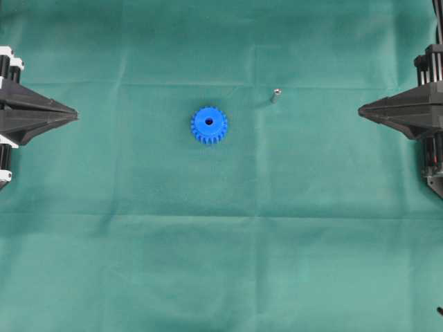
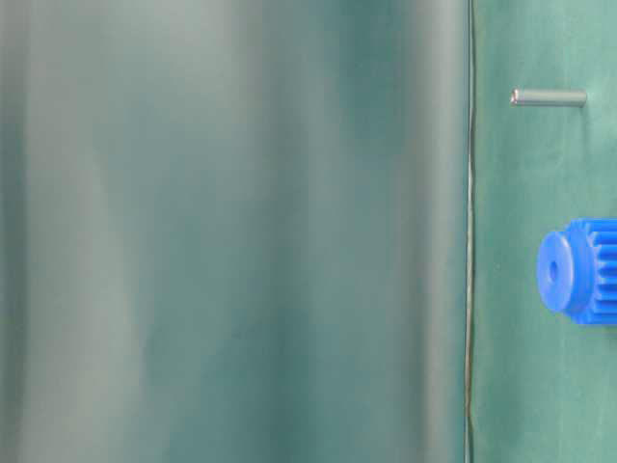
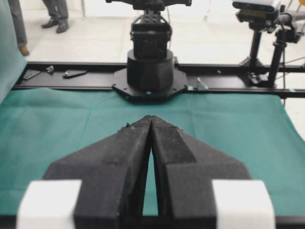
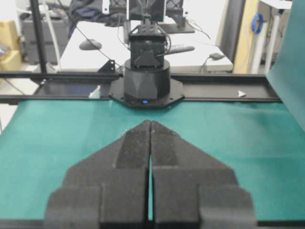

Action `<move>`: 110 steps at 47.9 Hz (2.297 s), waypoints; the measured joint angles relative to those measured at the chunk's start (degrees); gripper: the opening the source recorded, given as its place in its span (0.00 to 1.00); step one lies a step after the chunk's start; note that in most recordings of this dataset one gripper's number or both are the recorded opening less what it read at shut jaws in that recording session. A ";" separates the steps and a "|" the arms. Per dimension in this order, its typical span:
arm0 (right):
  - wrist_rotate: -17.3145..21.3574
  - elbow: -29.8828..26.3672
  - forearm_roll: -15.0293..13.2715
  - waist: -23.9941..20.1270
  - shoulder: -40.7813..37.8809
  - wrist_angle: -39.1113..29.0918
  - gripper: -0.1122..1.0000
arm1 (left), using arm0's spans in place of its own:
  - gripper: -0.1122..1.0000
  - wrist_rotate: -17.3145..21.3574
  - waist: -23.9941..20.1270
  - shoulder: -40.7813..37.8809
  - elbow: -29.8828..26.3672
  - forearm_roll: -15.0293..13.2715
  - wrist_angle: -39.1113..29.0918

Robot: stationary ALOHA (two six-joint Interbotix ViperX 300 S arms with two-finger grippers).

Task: Insert the shaft placed at a random location into the center hole of the small gear at another random location.
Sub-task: 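Move the right gripper left over the silver shaft and lower it, then close the right gripper on the silver shaft and lift it upright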

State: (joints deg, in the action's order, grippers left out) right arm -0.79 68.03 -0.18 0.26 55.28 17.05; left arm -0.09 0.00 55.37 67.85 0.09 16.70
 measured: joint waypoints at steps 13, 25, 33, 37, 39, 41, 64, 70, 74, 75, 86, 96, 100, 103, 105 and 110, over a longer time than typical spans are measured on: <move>0.00 0.00 0.00 5.63 -4.92 0.18 0.11 | 0.10 -0.44 0.79 0.00 -0.79 0.53 -1.49; 0.00 0.00 0.00 9.32 -14.50 3.87 0.15 | 0.10 -0.26 0.79 0.00 -0.79 0.53 -1.49; 0.00 -0.09 -0.09 10.99 -22.85 7.91 0.51 | 0.10 -0.35 0.79 0.00 -0.79 0.53 -2.02; -0.09 -0.26 0.00 12.13 -27.60 10.72 0.75 | 0.10 -0.26 0.79 0.00 -0.79 0.53 -2.11; -0.09 -0.35 -0.09 12.57 -29.88 12.30 0.85 | 0.10 -0.26 0.88 0.00 -0.79 0.53 -2.20; -0.09 -0.44 0.00 12.92 -31.99 13.89 0.90 | 0.10 -0.35 0.88 0.00 -0.79 0.62 -2.37; -0.62 -4.39 0.18 18.02 -54.32 24.17 0.85 | 0.10 -0.26 0.88 -0.18 -0.79 0.62 -3.16; -0.62 -5.80 0.44 18.11 -59.41 25.66 0.85 | 0.10 -0.26 0.88 -0.09 -0.79 0.62 -3.60; -0.62 -6.33 0.79 18.19 -61.52 26.02 0.85 | 0.10 -0.26 0.88 -0.18 -0.79 0.62 -3.78; -0.62 -6.42 0.79 18.19 -61.88 26.10 0.85 | 0.10 -0.26 0.88 -0.18 -0.79 0.53 -3.87; -0.62 -6.59 0.97 18.19 -62.23 26.28 0.52 | 0.10 -0.35 0.79 -0.18 -0.79 0.62 -4.31; -0.70 -6.50 0.97 18.28 -62.23 26.28 0.22 | 0.10 -0.35 0.88 -0.18 -0.79 0.62 -4.39; -0.70 -6.59 0.97 18.19 -62.23 26.28 0.22 | 0.10 -0.35 0.88 -0.18 -0.79 0.62 -4.39; -0.70 -6.59 0.97 18.19 -62.23 26.28 0.22 | 0.10 -0.35 0.88 -0.18 -0.79 0.62 -4.39; -0.62 -6.59 0.97 18.19 -62.31 26.28 0.22 | 0.10 -0.35 0.88 -0.18 -0.79 0.62 -4.39; -0.70 -6.86 0.97 18.19 -61.79 25.49 0.22 | 0.10 -0.35 0.79 -0.18 -0.79 0.62 -4.66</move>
State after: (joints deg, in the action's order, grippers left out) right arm -1.49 61.17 0.79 18.46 -6.50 42.54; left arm -0.44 0.79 55.20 67.06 0.70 12.04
